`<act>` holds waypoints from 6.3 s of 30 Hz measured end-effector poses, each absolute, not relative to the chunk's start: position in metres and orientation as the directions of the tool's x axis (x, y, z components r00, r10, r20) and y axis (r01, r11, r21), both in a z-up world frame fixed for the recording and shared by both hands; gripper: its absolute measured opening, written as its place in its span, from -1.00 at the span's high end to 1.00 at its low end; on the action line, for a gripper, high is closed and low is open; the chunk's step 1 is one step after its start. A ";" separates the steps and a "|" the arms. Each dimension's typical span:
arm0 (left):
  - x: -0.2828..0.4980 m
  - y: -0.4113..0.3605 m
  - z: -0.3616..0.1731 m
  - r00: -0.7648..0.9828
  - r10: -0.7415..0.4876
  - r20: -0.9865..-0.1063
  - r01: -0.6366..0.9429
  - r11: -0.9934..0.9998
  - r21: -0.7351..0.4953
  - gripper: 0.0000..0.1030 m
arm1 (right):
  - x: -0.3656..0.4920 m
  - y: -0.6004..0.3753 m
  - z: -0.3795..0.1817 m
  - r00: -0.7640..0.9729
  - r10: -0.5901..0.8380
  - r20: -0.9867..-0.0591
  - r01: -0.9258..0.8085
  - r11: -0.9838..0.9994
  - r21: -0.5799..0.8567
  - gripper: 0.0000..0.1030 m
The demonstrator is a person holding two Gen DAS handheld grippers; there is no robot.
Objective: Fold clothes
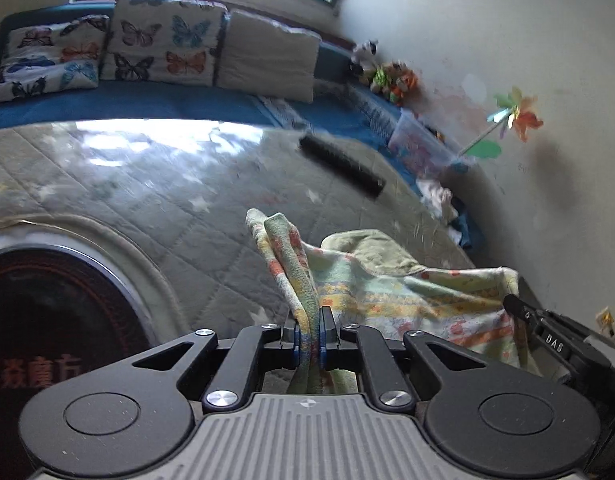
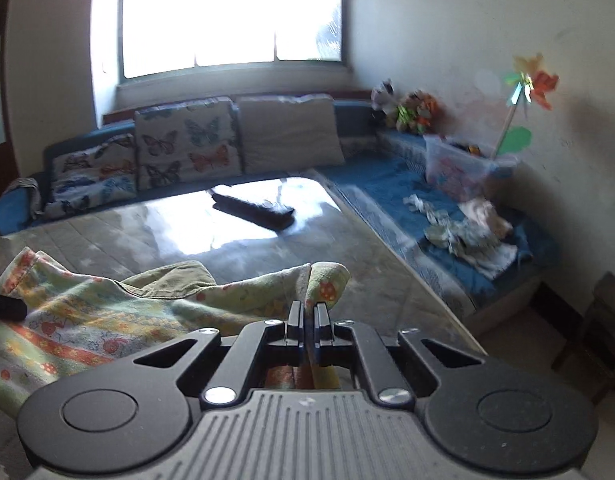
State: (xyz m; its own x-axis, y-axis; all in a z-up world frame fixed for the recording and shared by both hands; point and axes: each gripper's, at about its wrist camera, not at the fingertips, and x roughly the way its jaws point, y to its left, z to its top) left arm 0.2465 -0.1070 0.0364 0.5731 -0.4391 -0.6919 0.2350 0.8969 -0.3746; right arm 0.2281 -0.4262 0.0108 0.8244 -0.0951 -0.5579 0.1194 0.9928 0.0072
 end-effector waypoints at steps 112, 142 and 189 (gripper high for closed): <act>0.083 -0.104 0.006 0.676 -0.296 -0.675 0.333 0.940 -0.078 -1.00 | 0.087 -0.339 -0.025 0.816 -0.022 -0.577 0.039 0.999 0.017 -1.00; 0.071 -0.102 0.001 0.671 -0.276 -0.688 0.319 0.945 -0.067 -1.00 | 0.083 -0.331 -0.033 0.789 -0.041 -0.613 0.064 0.998 0.015 -1.00; 0.072 -0.116 0.002 0.658 -0.280 -0.699 0.344 0.938 -0.052 -1.00 | 0.085 -0.332 -0.034 0.785 -0.020 -0.620 0.068 0.996 0.054 -1.00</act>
